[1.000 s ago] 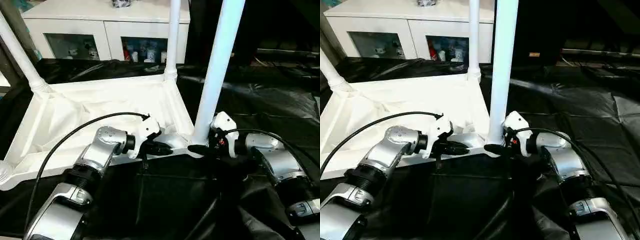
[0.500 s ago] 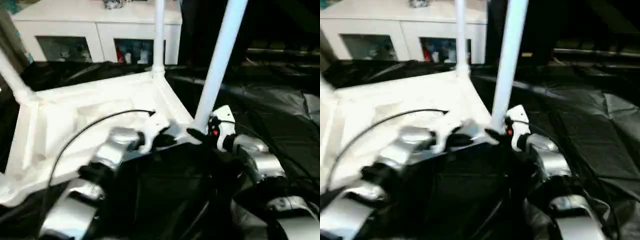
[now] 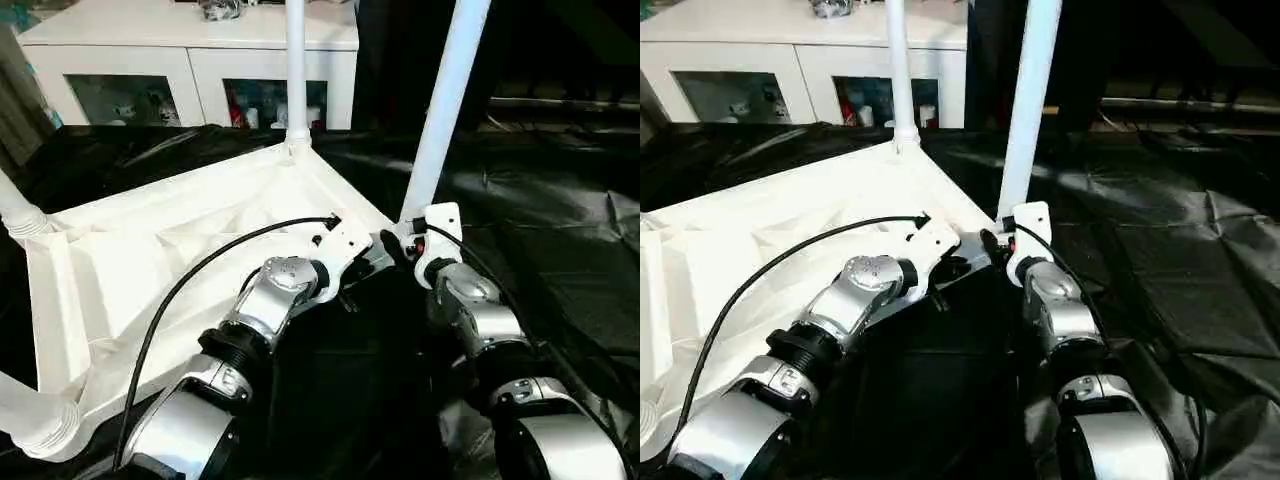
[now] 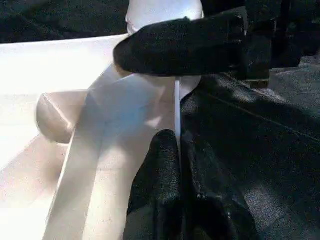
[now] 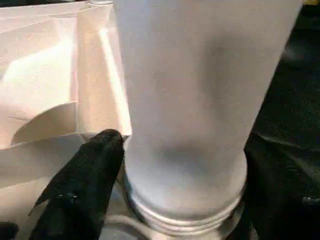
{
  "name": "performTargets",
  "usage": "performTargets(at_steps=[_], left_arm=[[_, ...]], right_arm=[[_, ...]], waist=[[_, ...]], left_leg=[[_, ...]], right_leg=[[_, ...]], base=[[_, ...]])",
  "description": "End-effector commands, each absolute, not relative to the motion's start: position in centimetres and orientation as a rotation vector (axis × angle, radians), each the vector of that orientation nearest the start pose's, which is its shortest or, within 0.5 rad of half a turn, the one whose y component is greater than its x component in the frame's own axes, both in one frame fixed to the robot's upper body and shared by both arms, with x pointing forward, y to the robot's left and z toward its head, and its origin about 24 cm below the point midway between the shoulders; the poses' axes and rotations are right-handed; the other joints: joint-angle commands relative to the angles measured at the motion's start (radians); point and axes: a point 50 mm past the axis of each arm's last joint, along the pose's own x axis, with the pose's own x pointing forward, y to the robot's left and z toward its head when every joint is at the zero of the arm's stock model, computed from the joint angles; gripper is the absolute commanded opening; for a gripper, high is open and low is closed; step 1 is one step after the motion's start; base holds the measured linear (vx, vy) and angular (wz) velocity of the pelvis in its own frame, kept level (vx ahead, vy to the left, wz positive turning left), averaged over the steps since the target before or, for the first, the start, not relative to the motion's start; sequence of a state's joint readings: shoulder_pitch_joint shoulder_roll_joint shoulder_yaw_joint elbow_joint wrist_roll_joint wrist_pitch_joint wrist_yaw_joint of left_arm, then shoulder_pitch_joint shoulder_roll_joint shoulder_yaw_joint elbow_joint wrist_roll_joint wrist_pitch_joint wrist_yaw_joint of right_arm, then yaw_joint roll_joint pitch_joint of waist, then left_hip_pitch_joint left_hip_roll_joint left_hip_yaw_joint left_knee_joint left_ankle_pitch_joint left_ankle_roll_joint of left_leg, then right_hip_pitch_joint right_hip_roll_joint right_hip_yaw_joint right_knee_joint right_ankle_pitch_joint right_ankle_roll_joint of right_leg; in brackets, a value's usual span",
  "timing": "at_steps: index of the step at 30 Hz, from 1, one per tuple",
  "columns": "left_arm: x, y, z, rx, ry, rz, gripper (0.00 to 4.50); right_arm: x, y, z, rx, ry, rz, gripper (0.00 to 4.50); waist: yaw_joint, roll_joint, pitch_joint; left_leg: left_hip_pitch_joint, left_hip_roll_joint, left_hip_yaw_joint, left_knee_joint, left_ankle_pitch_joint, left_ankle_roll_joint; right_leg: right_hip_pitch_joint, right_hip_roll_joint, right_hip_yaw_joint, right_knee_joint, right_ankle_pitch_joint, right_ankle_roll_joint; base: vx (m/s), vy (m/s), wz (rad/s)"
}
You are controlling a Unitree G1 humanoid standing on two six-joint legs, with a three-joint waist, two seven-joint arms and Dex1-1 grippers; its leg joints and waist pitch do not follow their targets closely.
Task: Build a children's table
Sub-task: Rotate leg to tighten
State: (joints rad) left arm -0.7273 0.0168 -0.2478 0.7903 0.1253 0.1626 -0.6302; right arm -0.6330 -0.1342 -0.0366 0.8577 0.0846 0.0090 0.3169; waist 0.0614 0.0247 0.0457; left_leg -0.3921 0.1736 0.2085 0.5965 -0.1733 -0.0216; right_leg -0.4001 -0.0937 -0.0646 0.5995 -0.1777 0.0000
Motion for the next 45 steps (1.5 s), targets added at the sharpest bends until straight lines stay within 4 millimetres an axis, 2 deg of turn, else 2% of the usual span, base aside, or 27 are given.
performTargets(at_steps=[1,3,6,8,13,16,18,21,23,24,28,30,33,35,40,44,45], left_arm=[[34.3,3.9,5.5,0.315,0.28,-0.986,0.0],[34.1,5.0,5.4,0.326,0.263,-1.037,0.0],[33.8,5.5,5.3,0.329,0.257,-1.076,0.0],[33.2,6.4,5.2,0.31,0.266,-1.151,0.0],[32.0,7.6,5.5,0.274,0.282,-1.317,0.0],[31.7,8.2,5.6,0.259,0.3,-1.375,0.0],[31.7,8.6,5.7,0.273,0.306,-1.383,0.0],[31.8,8.9,5.8,0.273,0.309,-1.384,0.0],[32.0,9.2,5.9,0.282,0.313,-1.372,0.0],[32.0,9.3,5.9,0.282,0.313,-1.369,0.0],[32.0,9.3,6.0,0.28,0.314,-1.373,0.0],[31.9,9.2,6.0,0.276,0.313,-1.377,0.0],[31.8,9.2,5.9,0.271,0.318,-1.384,0.0],[31.7,9.2,5.8,0.27,0.321,-1.386,0.0],[31.7,9.3,5.7,0.272,0.329,-1.38,0.0],[31.9,9.3,5.4,0.285,0.338,-1.336,0.0],[32.3,9.1,5.3,0.297,0.348,-1.28,0.0]], right_arm=[[35.7,-13.1,5.0,-0.04,0.18,0.469,3.88],[35.2,-14.6,5.4,-0.136,0.194,0.61,3.95],[34.8,-15.6,5.4,-0.171,0.21,0.663,3.95],[34.2,-17.0,5.7,-0.218,0.23,0.753,3.95],[32.8,-18.0,5.9,-0.231,0.284,0.919,3.95],[32.2,-18.1,5.9,-0.222,0.311,0.986,3.95],[31.8,-17.9,5.7,-0.242,0.328,1.045,3.95],[31.5,-17.8,5.6,-0.253,0.348,1.08,3.95],[31.5,-17.9,5.5,-0.256,0.355,1.088,3.95],[31.5,-17.9,5.6,-0.255,0.355,1.087,3.69],[31.4,-17.9,5.7,-0.242,0.355,1.089,3.57],[31.3,-17.9,5.6,-0.235,0.355,1.094,3.23],[31.2,-18.0,5.6,-0.233,0.358,1.101,3.17],[31.2,-18.0,5.6,-0.23,0.36,1.106,2.93],[30.9,-17.9,5.1,-0.211,0.374,1.105,2.77],[31.0,-17.7,4.4,-0.144,0.372,1.031,2.74],[31.5,-17.6,3.8,-0.119,0.376,0.939,2.74]], waist=[[0.002,-0.026,-0.063],[0.004,-0.023,-0.064],[0.006,-0.023,-0.063],[0.007,-0.022,-0.064],[0.018,-0.017,-0.063],[0.025,-0.015,-0.061],[0.026,-0.012,-0.059],[0.028,-0.015,-0.058],[0.027,-0.016,-0.058],[0.027,-0.017,-0.059],[0.027,-0.019,-0.06],[0.027,-0.018,-0.061],[0.027,-0.017,-0.06],[0.027,-0.018,-0.061],[0.027,-0.022,-0.06],[0.027,-0.021,-0.06],[0.025,-0.021,-0.06]], left_leg=[[0.021,0.056,-0.031,-0.073,-0.245,0.059],[0.019,0.055,-0.032,-0.071,-0.222,0.071],[0.018,0.056,-0.03,-0.068,-0.206,0.09],[0.019,0.058,-0.03,-0.068,-0.201,0.094],[0.021,0.064,-0.028,-0.069,-0.207,0.098],[0.025,0.067,-0.027,-0.071,-0.226,0.086],[0.028,0.067,-0.028,-0.074,-0.247,0.066],[0.029,0.067,-0.03,-0.076,-0.269,0.046],[0.026,0.065,-0.031,-0.077,-0.263,0.046],[0.026,0.065,-0.031,-0.076,-0.258,0.047],[0.025,0.065,-0.03,-0.075,-0.238,0.053],[0.025,0.065,-0.029,-0.074,-0.228,0.059],[0.025,0.065,-0.029,-0.073,-0.227,0.06],[0.025,0.065,-0.029,-0.073,-0.23,0.058],[0.025,0.065,-0.029,-0.073,-0.229,0.059],[0.024,0.064,-0.03,-0.074,-0.228,0.06],[0.026,0.065,-0.03,-0.075,-0.235,0.055]], right_leg=[[0.042,-0.065,0.039,-0.08,-0.241,-0.214],[0.045,-0.065,0.039,-0.078,-0.231,-0.213],[0.045,-0.066,0.04,-0.076,-0.211,-0.221],[0.045,-0.067,0.039,-0.074,-0.208,-0.231],[0.043,-0.062,0.039,-0.069,-0.199,-0.251],[0.038,-0.063,0.04,-0.07,-0.227,-0.251],[0.034,-0.063,0.041,-0.074,-0.25,-0.248],[0.035,-0.066,0.042,-0.077,-0.284,-0.237],[0.037,-0.066,0.042,-0.076,-0.284,-0.229],[0.036,-0.066,0.043,-0.076,-0.281,-0.228],[0.038,-0.066,0.043,-0.074,-0.266,-0.228],[0.037,-0.065,0.042,-0.073,-0.249,-0.234],[0.037,-0.066,0.042,-0.073,-0.249,-0.237],[0.037,-0.065,0.042,-0.073,-0.255,-0.235],[0.037,-0.066,0.042,-0.074,-0.262,-0.232],[0.036,-0.066,0.043,-0.075,-0.272,-0.227],[0.034,-0.067,0.042,-0.076,-0.285,-0.225]], base=[[0.0,0.0,0.0],[0.0,0.0,0.0],[0.0,0.0,0.0],[0.0,0.0,0.0],[0.0,0.0,0.0],[0.0,0.0,0.0],[0.0,0.0,0.0],[0.0,0.0,0.0],[0.0,0.0,0.0],[0.0,0.0,0.0],[0.0,0.0,0.0],[0.0,0.0,0.0],[0.0,0.0,0.0],[0.0,0.0,0.0],[0.0,0.0,0.0],[0.0,0.0,0.0],[0.0,0.0,0.0]])
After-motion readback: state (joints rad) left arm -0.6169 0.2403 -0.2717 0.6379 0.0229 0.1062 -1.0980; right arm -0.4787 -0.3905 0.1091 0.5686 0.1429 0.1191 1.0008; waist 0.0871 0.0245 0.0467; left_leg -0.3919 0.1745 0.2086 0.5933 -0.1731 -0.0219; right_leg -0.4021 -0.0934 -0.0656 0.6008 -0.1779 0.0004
